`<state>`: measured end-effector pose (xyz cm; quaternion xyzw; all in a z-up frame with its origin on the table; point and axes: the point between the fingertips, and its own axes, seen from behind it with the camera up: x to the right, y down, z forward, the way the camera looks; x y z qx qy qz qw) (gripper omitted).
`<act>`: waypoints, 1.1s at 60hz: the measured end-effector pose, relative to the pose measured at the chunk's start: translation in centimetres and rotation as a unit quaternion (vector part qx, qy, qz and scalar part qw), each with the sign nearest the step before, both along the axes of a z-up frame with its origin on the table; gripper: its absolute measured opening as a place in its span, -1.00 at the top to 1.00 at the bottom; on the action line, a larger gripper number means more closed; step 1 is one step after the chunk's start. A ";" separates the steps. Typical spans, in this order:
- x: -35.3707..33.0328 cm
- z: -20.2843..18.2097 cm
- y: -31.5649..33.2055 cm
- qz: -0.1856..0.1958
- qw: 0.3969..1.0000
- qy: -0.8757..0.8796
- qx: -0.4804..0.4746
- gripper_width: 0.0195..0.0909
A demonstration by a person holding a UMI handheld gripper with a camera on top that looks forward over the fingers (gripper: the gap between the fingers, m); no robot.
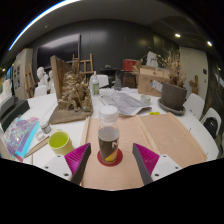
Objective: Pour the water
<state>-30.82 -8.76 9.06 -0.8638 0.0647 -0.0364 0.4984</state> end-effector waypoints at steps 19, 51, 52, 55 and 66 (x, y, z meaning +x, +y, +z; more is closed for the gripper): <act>-2.8 8.7 -14.9 -0.013 0.999 -0.006 -0.042 -0.85; -5.9 12.5 -20.2 -0.012 0.998 -0.057 -0.037 -0.85; -5.9 12.8 -20.0 -0.012 0.998 -0.057 -0.033 -0.86; -6.1 13.3 -19.5 -0.014 0.998 -0.056 -0.025 -0.86; -6.6 12.6 -19.2 -0.010 0.998 -0.053 -0.033 -0.85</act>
